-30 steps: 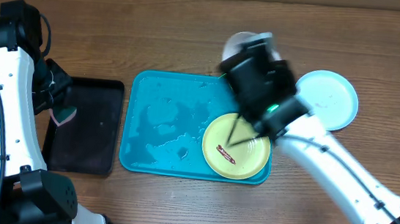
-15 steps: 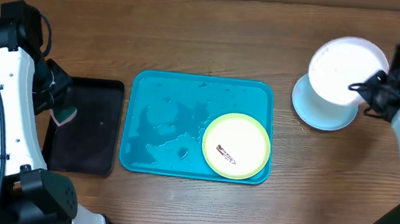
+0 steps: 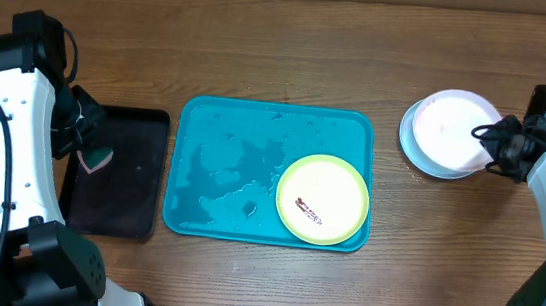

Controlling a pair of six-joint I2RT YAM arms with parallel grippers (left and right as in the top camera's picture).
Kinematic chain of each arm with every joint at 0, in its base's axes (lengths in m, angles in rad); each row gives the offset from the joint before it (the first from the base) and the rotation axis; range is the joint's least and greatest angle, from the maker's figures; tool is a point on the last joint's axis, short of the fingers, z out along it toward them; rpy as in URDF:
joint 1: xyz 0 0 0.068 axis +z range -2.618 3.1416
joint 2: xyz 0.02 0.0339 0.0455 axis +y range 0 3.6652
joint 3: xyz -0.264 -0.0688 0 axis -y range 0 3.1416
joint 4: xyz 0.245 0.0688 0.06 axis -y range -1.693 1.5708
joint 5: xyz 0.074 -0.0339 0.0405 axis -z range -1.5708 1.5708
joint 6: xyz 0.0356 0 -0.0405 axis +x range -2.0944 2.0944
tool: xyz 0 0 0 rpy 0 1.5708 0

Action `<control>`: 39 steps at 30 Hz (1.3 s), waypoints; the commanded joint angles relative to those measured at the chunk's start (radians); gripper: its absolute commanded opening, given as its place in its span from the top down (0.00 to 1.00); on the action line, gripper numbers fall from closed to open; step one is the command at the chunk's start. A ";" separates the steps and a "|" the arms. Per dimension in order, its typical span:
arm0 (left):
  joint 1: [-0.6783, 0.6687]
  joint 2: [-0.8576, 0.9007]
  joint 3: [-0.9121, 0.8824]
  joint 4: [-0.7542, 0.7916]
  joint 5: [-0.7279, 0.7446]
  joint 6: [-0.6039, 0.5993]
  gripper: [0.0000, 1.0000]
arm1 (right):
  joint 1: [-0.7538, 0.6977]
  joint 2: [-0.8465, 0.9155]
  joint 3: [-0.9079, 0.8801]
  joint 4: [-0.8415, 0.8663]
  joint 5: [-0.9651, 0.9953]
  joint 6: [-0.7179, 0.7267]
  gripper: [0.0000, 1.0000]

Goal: Clean dirty plates on tray and stack at the side
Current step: 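Stack the white plate onto the light-blue plate with the right gripper, then move the right gripper to the yellow plate rim and grasp it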

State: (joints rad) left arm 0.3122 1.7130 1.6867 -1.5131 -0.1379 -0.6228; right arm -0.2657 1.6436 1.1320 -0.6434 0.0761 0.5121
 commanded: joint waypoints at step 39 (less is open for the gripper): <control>0.002 0.004 -0.013 0.016 0.028 0.017 0.96 | 0.620 0.180 -0.015 -0.039 -0.201 -0.715 0.34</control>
State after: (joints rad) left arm 0.3122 1.7130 1.6863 -1.5017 -0.1150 -0.6212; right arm 0.3550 1.8183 1.1183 -0.6922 -0.1303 -0.1822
